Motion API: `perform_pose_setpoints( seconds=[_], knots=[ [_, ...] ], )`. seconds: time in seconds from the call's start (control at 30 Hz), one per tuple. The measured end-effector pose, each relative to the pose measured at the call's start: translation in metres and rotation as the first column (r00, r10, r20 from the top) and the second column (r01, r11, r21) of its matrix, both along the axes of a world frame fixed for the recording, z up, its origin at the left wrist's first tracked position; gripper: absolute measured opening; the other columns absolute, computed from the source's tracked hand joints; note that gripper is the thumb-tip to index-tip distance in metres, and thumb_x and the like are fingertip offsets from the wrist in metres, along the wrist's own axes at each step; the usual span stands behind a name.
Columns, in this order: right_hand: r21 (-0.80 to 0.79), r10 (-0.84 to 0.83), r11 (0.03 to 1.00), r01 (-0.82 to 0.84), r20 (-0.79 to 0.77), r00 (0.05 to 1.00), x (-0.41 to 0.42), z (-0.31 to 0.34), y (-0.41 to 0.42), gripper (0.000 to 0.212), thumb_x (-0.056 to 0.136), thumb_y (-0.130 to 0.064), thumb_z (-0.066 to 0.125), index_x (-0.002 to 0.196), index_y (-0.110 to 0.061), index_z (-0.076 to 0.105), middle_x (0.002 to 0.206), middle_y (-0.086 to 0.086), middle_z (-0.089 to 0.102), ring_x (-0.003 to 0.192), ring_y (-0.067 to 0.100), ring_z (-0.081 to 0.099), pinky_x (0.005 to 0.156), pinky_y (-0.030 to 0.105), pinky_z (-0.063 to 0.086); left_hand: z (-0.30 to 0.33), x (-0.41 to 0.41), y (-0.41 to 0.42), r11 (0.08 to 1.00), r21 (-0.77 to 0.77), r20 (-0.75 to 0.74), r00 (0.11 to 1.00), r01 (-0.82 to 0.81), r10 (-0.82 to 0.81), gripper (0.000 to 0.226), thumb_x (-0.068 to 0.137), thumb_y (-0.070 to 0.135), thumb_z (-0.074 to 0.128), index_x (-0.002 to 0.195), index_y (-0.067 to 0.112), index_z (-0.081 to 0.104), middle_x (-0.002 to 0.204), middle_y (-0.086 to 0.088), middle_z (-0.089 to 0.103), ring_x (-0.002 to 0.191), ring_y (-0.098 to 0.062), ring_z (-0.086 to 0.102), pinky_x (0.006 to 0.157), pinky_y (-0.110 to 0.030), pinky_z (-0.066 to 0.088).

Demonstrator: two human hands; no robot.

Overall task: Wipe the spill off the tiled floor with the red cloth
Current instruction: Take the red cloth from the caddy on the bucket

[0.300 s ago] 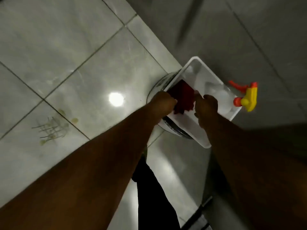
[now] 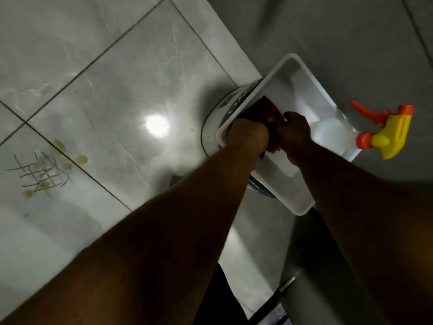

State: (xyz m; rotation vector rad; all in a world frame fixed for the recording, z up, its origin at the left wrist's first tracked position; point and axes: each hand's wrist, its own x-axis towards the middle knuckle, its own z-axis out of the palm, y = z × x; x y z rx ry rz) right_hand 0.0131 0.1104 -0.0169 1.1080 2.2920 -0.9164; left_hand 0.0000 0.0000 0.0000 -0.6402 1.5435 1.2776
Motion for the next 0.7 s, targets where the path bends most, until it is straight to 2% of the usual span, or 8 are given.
perform_pose_setpoints(
  seconds=[0.1, 0.17, 0.2, 0.27, 0.37, 0.47, 0.57, 0.7],
  knots=[
    [0.012, 0.039, 0.999, -0.039, 0.016, 0.999, -0.001, -0.004, -0.006, 0.031, 0.093, -0.020, 0.057, 0.093, 0.010, 0.063, 0.091, 0.026, 0.069, 0.079, 0.034, 0.068, 0.089, 0.047, 0.056, 0.000, 0.005, -0.007, 0.994, 0.002, 0.081, 0.991, -0.105, 0.105, 0.049, 0.098, 0.027, 0.051, 0.139, -0.001, 0.046, 0.139, -0.015, 0.056, 0.126, -0.027, 0.054, 0.111, -0.028, 0.040],
    [-0.031, -0.031, 0.999, 0.033, 0.042, 0.999, -0.003, 0.006, -0.007, 0.027, 0.093, -0.014, 0.055, 0.072, 0.003, 0.057, 0.070, 0.016, 0.062, 0.057, 0.019, 0.062, 0.080, 0.033, 0.058, 0.008, -0.004, -0.002, 0.993, -0.055, 0.095, 0.989, -0.105, 0.110, 0.054, 0.097, 0.026, 0.053, 0.143, 0.000, 0.041, 0.135, -0.012, 0.056, 0.124, -0.025, 0.054, 0.107, -0.025, 0.042],
    [-0.083, -0.074, 0.994, 0.076, 0.030, 0.997, -0.004, 0.014, -0.007, 0.024, 0.092, -0.015, 0.056, 0.071, -0.004, 0.057, 0.068, 0.011, 0.061, 0.054, 0.015, 0.063, 0.070, 0.027, 0.059, 0.007, -0.006, -0.003, 0.992, -0.036, 0.109, 0.986, -0.120, 0.124, 0.052, 0.097, 0.023, 0.052, 0.142, -0.001, 0.042, 0.125, -0.011, 0.060, 0.109, -0.020, 0.061, 0.094, -0.021, 0.050],
    [-0.205, -0.180, 0.964, 0.172, -0.022, 0.983, -0.004, 0.039, -0.011, 0.013, 0.090, -0.022, 0.060, 0.081, -0.013, 0.064, 0.075, 0.006, 0.069, 0.060, 0.018, 0.072, 0.061, 0.027, 0.060, 0.015, -0.003, -0.016, 0.981, 0.052, 0.103, 0.978, -0.186, 0.180, 0.046, 0.098, 0.016, 0.049, 0.140, -0.003, 0.047, 0.122, -0.016, 0.064, 0.092, -0.018, 0.065, 0.080, -0.023, 0.056],
    [-0.313, -0.287, 0.921, 0.232, -0.143, 0.947, -0.007, 0.082, -0.026, 0.007, 0.086, -0.022, 0.063, 0.081, -0.017, 0.066, 0.079, 0.006, 0.075, 0.069, 0.029, 0.075, 0.059, 0.034, 0.061, 0.036, 0.009, -0.044, 0.939, 0.120, 0.161, 0.940, -0.321, 0.301, 0.054, 0.095, 0.033, 0.055, 0.139, 0.004, 0.049, 0.132, -0.018, 0.061, 0.118, -0.030, 0.061, 0.106, -0.041, 0.047],
    [-0.422, -0.350, 0.873, 0.244, -0.194, 0.916, -0.006, 0.123, -0.056, 0.007, 0.085, -0.022, 0.063, 0.081, -0.017, 0.066, 0.085, 0.006, 0.076, 0.082, 0.029, 0.074, 0.069, 0.037, 0.061, 0.060, 0.017, -0.083, 0.836, 0.313, 0.254, 0.888, -0.450, 0.383, 0.064, 0.088, 0.048, 0.061, 0.141, 0.014, 0.048, 0.133, -0.010, 0.061, 0.119, -0.027, 0.060, 0.105, -0.043, 0.048],
    [-0.547, -0.393, 0.802, 0.240, -0.180, 0.902, 0.003, 0.146, -0.106, 0.007, 0.086, -0.020, 0.062, 0.081, -0.016, 0.066, 0.079, 0.003, 0.077, 0.080, 0.025, 0.074, 0.071, 0.038, 0.062, 0.079, 0.023, -0.139, 0.730, 0.404, 0.288, 0.834, -0.551, 0.470, 0.055, 0.088, 0.038, 0.064, 0.134, 0.010, 0.055, 0.130, -0.016, 0.065, 0.117, -0.033, 0.063, 0.098, -0.049, 0.052],
    [-0.671, -0.322, 0.721, 0.174, -0.102, 0.941, 0.019, 0.137, -0.199, 0.012, 0.091, -0.017, 0.057, 0.098, -0.012, 0.065, 0.089, 0.005, 0.079, 0.083, 0.025, 0.076, 0.069, 0.038, 0.062, 0.081, 0.038, -0.234, 0.670, 0.307, 0.240, 0.736, -0.676, 0.633, 0.034, 0.088, 0.020, 0.067, 0.120, 0.006, 0.063, 0.119, -0.018, 0.070, 0.109, -0.033, 0.068, 0.088, -0.047, 0.058]
  ],
)
